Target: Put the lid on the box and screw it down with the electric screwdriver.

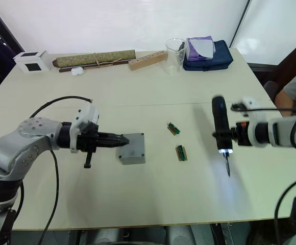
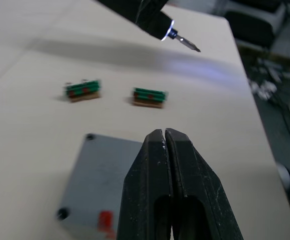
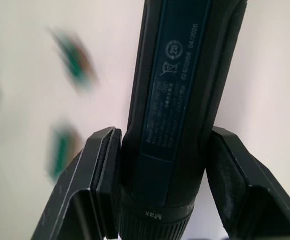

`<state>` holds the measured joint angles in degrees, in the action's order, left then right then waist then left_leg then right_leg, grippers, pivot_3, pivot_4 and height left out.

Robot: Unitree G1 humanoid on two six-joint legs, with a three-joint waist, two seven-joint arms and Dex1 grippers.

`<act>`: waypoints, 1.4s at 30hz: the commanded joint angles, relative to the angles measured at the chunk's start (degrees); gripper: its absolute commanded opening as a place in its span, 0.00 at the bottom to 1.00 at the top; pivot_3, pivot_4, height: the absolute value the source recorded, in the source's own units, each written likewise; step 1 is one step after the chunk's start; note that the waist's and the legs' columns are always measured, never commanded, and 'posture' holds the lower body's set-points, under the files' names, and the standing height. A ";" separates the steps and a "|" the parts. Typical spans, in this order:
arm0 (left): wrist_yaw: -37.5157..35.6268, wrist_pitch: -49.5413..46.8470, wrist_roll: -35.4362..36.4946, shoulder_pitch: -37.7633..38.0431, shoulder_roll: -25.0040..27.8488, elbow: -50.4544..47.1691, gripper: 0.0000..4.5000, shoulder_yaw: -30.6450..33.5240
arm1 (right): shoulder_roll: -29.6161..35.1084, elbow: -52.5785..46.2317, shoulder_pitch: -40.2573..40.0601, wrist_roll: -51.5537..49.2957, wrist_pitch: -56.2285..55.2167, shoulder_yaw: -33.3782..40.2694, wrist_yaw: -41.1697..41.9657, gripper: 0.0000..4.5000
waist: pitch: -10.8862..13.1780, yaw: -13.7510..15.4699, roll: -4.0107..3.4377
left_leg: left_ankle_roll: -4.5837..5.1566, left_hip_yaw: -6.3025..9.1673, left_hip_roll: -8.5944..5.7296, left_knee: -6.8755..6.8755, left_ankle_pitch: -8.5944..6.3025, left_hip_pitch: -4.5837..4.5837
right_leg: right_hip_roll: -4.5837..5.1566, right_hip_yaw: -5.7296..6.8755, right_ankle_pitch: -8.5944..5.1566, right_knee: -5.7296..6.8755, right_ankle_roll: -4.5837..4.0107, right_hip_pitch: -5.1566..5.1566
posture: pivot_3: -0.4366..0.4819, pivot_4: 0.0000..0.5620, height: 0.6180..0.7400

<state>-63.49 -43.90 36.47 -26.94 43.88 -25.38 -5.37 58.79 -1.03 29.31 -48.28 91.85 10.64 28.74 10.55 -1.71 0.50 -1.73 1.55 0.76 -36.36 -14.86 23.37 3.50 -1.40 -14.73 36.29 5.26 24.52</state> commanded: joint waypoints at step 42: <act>8.79 9.96 -16.03 8.53 2.36 8.77 0.00 -1.51 | -12.68 -33.09 -2.92 18.31 -38.10 -27.80 18.11 0.98 | 0.34 1.19 0.16 | -0.02 0.09 -0.03 -0.95 0.01 0.12 | 0.08 0.01 0.16 0.52 0.19 -0.12 | 0.48 0.27 1.00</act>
<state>-55.95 -34.53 21.40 -18.06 46.67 -14.14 -7.14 46.25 -33.21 25.18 -31.54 54.32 -17.52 47.93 10.89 -0.51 0.65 -1.77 1.65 0.72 -37.41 -14.85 23.49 3.57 -1.39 -14.57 36.88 5.44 24.38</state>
